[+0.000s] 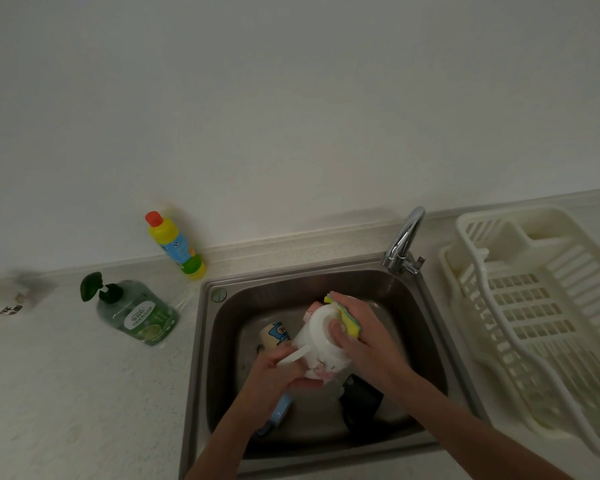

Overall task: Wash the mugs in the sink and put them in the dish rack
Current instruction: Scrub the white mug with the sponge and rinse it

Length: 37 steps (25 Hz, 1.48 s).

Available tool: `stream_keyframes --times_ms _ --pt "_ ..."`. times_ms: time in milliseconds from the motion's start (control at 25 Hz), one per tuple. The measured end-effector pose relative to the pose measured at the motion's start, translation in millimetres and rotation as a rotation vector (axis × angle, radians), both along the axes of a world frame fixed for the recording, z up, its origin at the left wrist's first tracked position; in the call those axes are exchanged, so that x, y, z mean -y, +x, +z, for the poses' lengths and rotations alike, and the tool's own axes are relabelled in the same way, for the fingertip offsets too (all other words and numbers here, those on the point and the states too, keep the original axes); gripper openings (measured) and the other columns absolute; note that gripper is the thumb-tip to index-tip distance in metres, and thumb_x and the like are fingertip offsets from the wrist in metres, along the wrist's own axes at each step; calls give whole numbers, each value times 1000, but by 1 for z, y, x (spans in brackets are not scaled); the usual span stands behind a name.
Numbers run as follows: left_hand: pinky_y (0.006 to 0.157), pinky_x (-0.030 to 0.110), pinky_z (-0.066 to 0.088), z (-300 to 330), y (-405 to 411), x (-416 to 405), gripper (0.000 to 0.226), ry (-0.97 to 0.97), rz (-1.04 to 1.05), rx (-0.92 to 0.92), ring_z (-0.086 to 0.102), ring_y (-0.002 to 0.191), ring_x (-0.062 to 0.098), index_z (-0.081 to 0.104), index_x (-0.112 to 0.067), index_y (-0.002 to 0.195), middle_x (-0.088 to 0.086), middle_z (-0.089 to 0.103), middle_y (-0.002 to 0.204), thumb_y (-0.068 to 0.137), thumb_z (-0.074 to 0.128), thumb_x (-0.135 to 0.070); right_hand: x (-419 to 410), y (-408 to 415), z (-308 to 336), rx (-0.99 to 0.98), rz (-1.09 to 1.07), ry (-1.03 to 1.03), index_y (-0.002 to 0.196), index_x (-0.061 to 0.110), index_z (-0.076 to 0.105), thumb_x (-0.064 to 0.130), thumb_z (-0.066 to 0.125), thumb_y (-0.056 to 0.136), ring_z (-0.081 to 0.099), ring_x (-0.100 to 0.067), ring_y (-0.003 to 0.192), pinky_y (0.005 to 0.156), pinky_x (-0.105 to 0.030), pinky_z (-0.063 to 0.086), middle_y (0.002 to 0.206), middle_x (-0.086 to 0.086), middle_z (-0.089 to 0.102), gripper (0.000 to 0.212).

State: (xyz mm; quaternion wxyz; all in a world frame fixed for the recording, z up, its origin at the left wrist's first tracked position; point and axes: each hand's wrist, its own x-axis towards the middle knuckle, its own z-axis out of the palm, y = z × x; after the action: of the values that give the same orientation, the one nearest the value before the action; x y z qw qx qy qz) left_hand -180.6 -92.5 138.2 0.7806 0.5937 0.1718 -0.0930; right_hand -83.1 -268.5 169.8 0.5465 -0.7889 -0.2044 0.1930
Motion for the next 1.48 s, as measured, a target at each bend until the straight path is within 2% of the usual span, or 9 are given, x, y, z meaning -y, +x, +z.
stream_keyframes --times_ms 200,360,480,600,760,960,1040,1280,1480 --pt "84 49 59 0 5 -6 23 31 57 -46 67 106 40 64 13 111 27 68 112 94 52 4 13 -1 9 355 292 -278 155 40 11 57 34 100 -3 7 146 113 -13 13 161 23 -2 62" --pt "81 51 59 0 11 -3 19 80 113 -95 70 97 41 66 15 104 29 69 104 93 53 7 6 2 6 692 426 -414 157 36 8 56 34 103 -2 -15 151 119 -27 4 165 9 -6 64" --pt "77 50 61 0 13 -4 19 26 205 -118 70 94 43 66 16 97 32 69 101 93 48 10 7 17 7 559 422 -392 155 43 1 53 39 102 -8 -4 149 117 -23 11 163 18 -12 66" --pt "68 39 62 -3 13 -8 23 -124 237 -117 69 98 43 61 20 104 32 68 108 92 43 12 11 20 6 251 401 -270 152 49 5 54 55 93 -17 22 136 103 1 15 156 34 -17 76" --pt "72 40 62 -2 18 -7 39 -148 141 -128 68 99 41 57 20 111 31 68 109 78 56 -1 -4 17 -6 279 222 -94 145 35 35 39 85 73 10 17 138 100 3 26 155 16 19 88" --pt "74 64 56 1 31 -14 38 276 70 -70 67 94 44 58 4 102 29 64 102 77 63 -24 -10 26 -8 282 52 25 135 30 54 27 90 67 41 -3 130 98 -12 43 141 14 38 77" --pt "71 64 56 8 35 -15 39 340 68 -26 68 92 40 44 -6 109 24 61 106 80 63 -24 -12 29 -7 280 40 31 133 34 53 28 90 66 43 -1 127 96 -11 44 139 16 39 77" --pt "70 18 58 26 48 -24 58 600 -149 85 65 100 -2 42 -33 139 -13 61 119 83 44 -17 -17 38 -5 264 88 -44 138 30 49 32 88 69 37 10 125 94 -7 42 139 18 35 79" --pt "88 45 58 16 37 -13 55 378 2 101 61 120 18 48 -25 140 5 60 132 93 42 5 -21 40 1 364 228 -218 147 34 37 43 80 75 27 6 129 101 -12 36 149 16 24 84"
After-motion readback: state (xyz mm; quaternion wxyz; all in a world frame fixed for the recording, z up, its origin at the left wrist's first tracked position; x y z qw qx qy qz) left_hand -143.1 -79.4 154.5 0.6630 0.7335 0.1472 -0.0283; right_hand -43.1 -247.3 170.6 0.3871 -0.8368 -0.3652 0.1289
